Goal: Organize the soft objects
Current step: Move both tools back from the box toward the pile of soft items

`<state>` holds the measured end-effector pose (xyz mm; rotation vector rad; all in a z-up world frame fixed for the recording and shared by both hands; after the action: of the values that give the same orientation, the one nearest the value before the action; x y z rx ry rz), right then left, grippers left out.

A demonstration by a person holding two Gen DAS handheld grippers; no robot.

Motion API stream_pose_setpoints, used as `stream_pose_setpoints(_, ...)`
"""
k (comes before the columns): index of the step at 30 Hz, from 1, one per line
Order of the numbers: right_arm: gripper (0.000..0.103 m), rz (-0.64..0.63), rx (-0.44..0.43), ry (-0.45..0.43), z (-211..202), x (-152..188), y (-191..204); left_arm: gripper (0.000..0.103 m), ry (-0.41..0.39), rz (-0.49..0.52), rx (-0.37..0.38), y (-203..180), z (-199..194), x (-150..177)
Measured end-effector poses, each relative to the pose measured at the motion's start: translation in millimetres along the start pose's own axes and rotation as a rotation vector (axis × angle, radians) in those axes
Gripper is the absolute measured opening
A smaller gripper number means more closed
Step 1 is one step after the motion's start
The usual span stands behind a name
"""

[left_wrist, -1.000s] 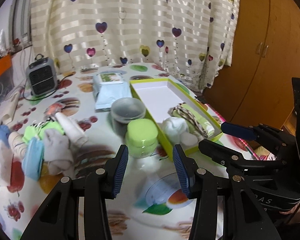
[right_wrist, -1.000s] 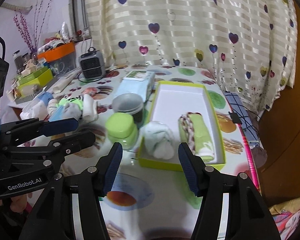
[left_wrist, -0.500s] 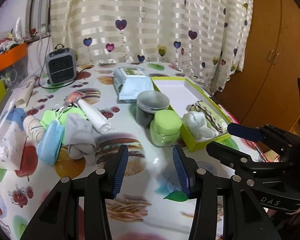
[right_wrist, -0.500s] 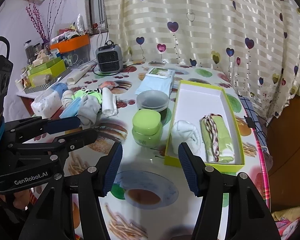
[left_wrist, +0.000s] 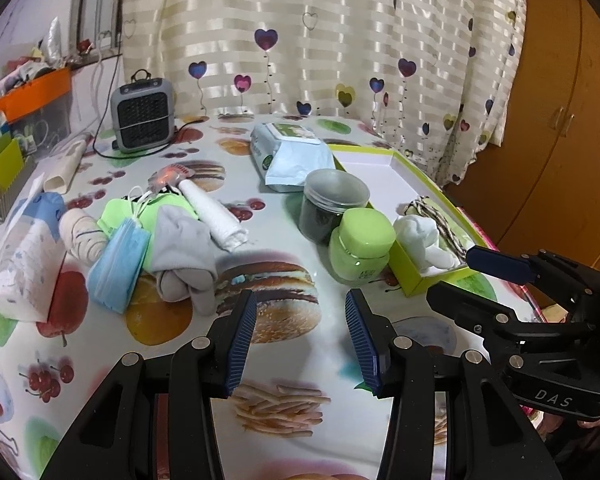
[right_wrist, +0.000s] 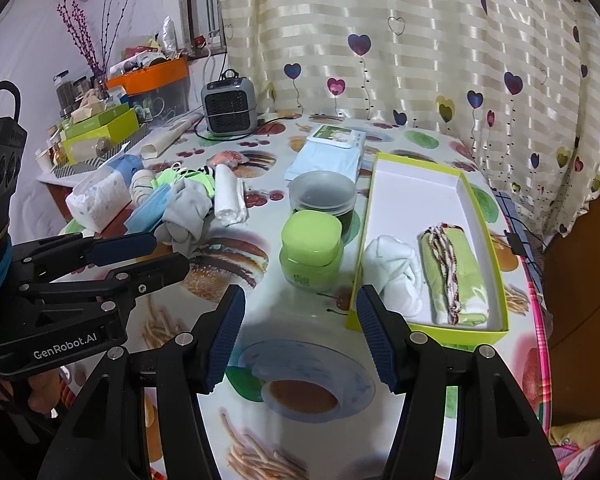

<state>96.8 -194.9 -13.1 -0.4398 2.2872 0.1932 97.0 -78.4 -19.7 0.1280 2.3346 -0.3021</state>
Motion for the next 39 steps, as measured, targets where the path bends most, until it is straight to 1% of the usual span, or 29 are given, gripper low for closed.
stream_pose_setpoints(21,0.059,-0.040,-0.039,0.027,21.6,-9.6,25.1,0.045,0.020,-0.047,-0.028,30.5,9.5,4.4)
stream_pose_setpoints(32,0.059,-0.062,-0.068,0.044,38.6,-16.5,42.2,0.045,0.020,-0.083,-0.051,56.2,11.3,3.2)
stream_pose_setpoints(39,0.059,-0.064,-0.080,0.060,50.7,-19.5,49.1,0.045,0.015,-0.119,-0.080,81.9,12.2,2.7)
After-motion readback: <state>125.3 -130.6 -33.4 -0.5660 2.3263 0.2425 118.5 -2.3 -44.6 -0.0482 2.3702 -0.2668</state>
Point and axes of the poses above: each gripper's, at about its wrist camera, not at the fingertips, and z roughly the way its jaws point, y to its left, x to its underside, the point moved 8 cm from there along z, roughly the way its jaws point, and after that the axes turned 3 degrees about -z, right-handed, at the moved point
